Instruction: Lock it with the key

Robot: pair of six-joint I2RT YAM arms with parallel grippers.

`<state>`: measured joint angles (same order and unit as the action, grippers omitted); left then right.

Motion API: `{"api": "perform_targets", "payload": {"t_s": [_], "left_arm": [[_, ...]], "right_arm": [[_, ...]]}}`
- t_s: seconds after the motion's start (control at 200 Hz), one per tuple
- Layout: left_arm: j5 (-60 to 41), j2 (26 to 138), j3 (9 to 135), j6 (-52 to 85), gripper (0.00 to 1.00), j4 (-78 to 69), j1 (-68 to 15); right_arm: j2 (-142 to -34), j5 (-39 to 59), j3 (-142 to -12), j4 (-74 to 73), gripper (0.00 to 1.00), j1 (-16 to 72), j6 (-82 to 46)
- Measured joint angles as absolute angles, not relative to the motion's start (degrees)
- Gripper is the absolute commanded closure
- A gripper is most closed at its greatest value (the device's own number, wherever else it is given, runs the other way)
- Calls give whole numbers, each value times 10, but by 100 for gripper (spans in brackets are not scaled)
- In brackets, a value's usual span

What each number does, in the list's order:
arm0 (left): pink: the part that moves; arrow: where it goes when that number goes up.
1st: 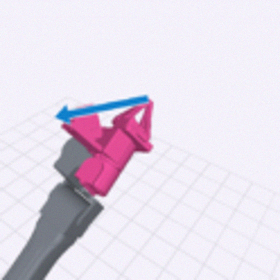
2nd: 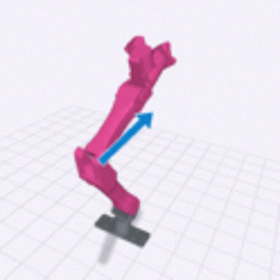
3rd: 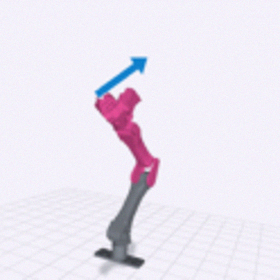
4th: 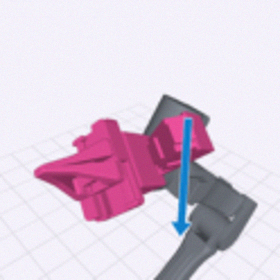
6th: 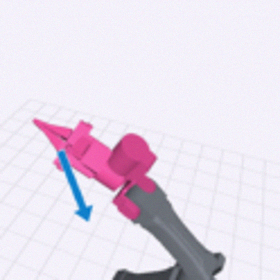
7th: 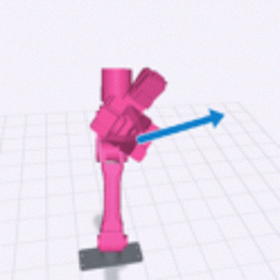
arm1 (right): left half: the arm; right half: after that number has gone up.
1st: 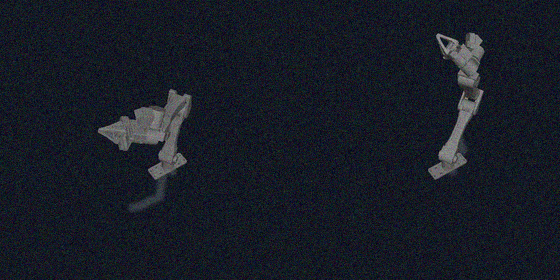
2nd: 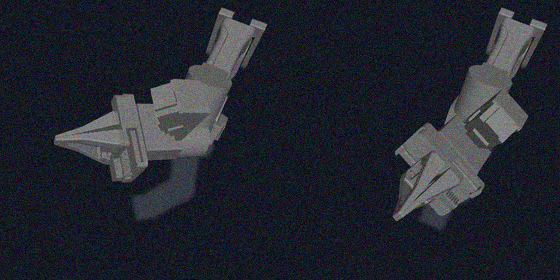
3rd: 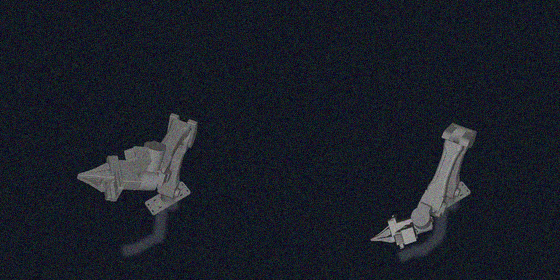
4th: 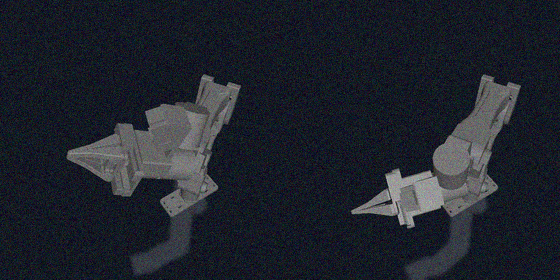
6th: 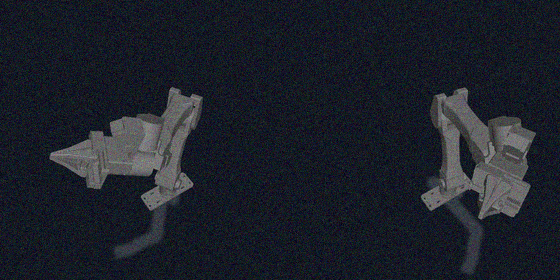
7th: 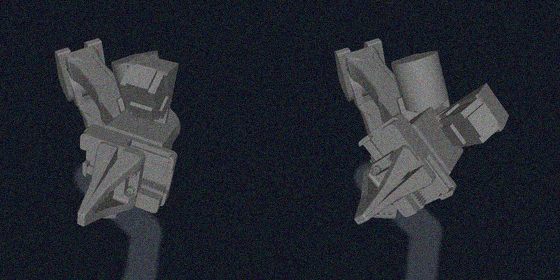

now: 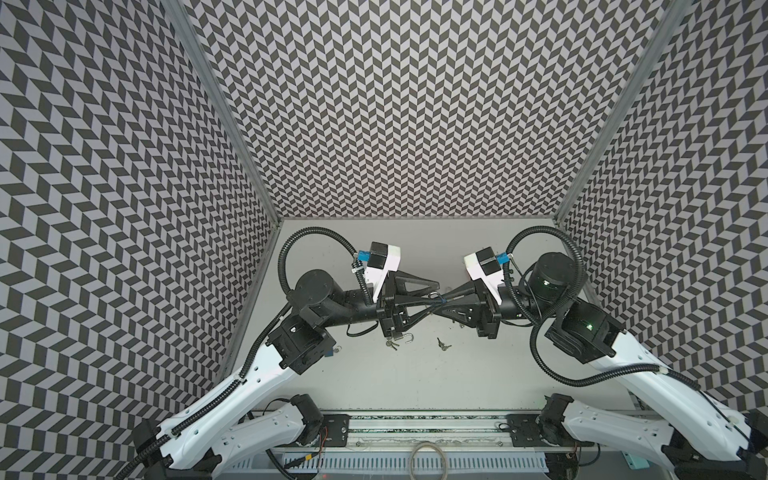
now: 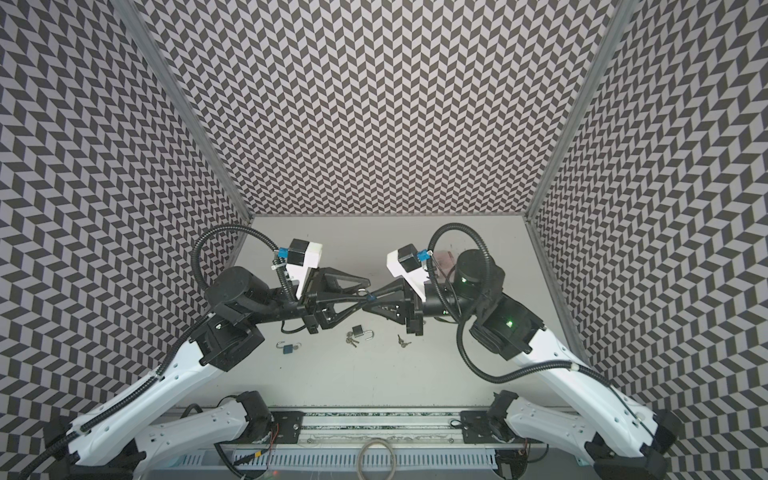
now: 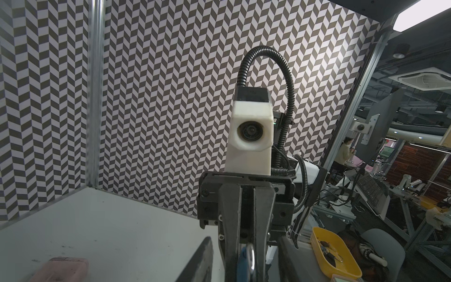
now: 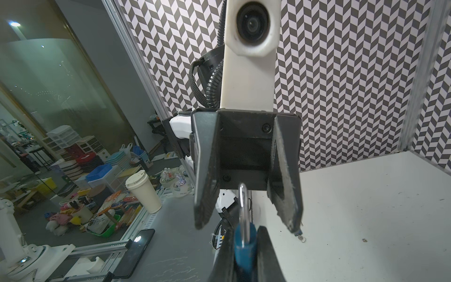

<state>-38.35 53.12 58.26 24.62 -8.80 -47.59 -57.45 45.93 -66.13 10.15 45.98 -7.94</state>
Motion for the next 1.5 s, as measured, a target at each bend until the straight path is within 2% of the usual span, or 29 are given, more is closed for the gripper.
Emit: {"api": "perform_targets", "payload": {"t_s": [0.055,0.19,0.371,0.791,1.207,1.452,1.502], "left_arm": [[-382,529,583,246,68,-86,-476],[-376,523,588,239,100,-79,-473],[-370,517,590,237,100,-74,-468],[-362,483,480,338,100,-169,-446],[-361,472,434,405,100,-262,-444],[-359,471,432,413,100,-274,-442],[-359,471,432,412,88,-274,-442]], "right_arm": [[-575,459,-661,102,100,460,-79],[-574,459,-661,102,100,460,-80],[-568,455,-651,79,100,460,-91],[-521,400,-485,-159,100,467,-232],[-522,390,-467,-236,100,467,-296],[-527,395,-472,-234,100,468,-287],[-527,396,-473,-231,100,468,-285]]}}
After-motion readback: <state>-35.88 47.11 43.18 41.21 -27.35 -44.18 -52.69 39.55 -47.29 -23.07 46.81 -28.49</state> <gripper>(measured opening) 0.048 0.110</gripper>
